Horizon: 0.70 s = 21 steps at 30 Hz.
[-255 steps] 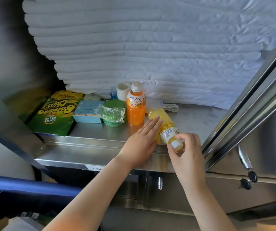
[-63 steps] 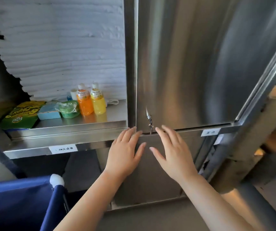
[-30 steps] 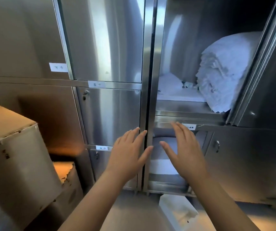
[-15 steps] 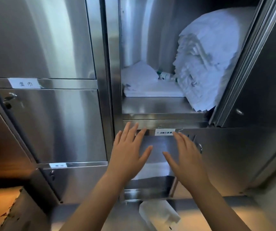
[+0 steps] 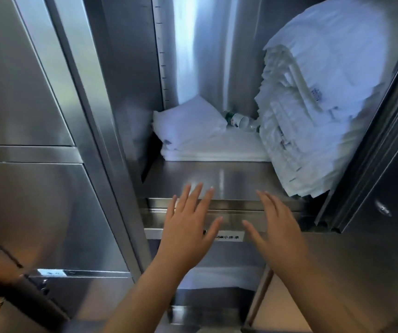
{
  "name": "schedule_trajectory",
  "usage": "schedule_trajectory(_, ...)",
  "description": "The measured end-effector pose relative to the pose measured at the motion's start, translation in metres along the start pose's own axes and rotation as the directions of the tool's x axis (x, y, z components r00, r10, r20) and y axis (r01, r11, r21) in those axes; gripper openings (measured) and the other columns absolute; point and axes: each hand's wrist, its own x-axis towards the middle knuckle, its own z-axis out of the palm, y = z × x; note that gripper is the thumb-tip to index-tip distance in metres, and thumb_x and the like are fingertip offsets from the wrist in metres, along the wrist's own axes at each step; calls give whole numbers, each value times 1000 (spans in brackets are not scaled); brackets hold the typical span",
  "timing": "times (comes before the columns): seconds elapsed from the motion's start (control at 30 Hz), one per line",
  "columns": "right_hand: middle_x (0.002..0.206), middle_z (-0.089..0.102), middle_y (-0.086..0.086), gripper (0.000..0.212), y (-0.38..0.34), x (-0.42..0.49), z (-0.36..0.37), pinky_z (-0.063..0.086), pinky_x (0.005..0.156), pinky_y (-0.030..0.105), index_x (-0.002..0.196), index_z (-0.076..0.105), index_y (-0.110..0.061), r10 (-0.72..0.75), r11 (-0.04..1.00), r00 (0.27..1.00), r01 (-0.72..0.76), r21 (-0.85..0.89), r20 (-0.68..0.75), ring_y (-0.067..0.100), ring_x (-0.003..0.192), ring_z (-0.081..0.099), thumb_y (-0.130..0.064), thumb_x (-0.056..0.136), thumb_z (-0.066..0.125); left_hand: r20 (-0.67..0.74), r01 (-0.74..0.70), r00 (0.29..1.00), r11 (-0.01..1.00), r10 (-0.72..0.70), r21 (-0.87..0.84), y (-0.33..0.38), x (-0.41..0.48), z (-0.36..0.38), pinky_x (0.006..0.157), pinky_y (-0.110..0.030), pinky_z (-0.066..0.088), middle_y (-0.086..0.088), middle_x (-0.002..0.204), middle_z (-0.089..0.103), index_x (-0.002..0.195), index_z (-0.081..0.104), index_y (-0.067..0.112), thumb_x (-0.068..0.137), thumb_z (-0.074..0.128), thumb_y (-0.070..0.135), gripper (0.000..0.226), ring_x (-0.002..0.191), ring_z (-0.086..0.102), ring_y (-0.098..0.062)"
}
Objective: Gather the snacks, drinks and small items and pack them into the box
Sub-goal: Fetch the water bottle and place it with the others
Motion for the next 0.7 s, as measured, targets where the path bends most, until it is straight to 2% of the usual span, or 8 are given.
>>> schedule_trajectory(0.1, 150, 31, 2, 72, 10, 38, 11, 26, 109, 35, 147, 24, -25, -1, 999, 1000, 1, 33, -11, 19, 137, 29, -59, 85, 39, -10, 3, 1000, 1000, -3, -4, -6, 41, 13, 116, -40, 7, 1, 156, 18, 149, 23, 27, 90, 15, 60, 67, 145, 5, -16)
schedule_trajectory(0.17, 150, 31, 2, 71, 17, 64, 20, 27, 109, 35, 147, 24, -25, 6, 999, 999, -5, 36, -36, 19, 136, 30, -57, 86, 44, -13, -9, 1000, 1000, 9, -7, -12, 69, 25, 116, -41, 10, -1, 156, 21, 148, 24, 26, 91, 20, 58, 65, 145, 10, -19)
schedule_trajectory(0.33, 151, 29, 1, 71, 35, 133, 43, 29, 111, 35, 146, 24, -23, 52, 999, 998, -52, 16, -21, 18, 136, 29, -56, 87, 45, 6, -50, 999, 999, 51, -18, -34, 145, 60, 116, -36, -2, 5, 158, 4, 150, 9, 31, 95, 27, 55, 63, 144, -8, -13)
schedule_trajectory(0.47, 152, 29, 3, 71, 51, 190, 62, 24, 110, 32, 147, 25, -24, 70, 997, 997, -70, -11, -24, 18, 138, 26, -55, 87, 47, 13, -62, 998, 997, 62, -55, -49, 205, 85, 115, -35, -8, 8, 158, -2, 149, 4, 35, 93, 20, 58, 63, 141, -16, -8)
schedule_trajectory(0.6, 152, 29, 5, 74, 68, 231, 81, 24, 110, 33, 147, 25, -23, 89, 996, 996, -89, 2, -22, 19, 138, 26, -62, 85, 38, 19, -65, 998, 996, 66, -60, -57, 250, 113, 116, -37, -2, 6, 158, 4, 149, 9, 33, 95, 24, 56, 61, 145, -5, -13)
schedule_trajectory(0.7, 153, 25, 3, 68, 80, 267, 96, 21, 112, 32, 147, 22, -25, 107, 994, 994, -106, 29, -21, 17, 140, 22, -52, 90, 46, 13, -41, 999, 995, 43, -94, -57, 278, 136, 115, -37, 1, 4, 158, 10, 149, 15, 32, 93, 20, 59, 63, 145, 2, -15)
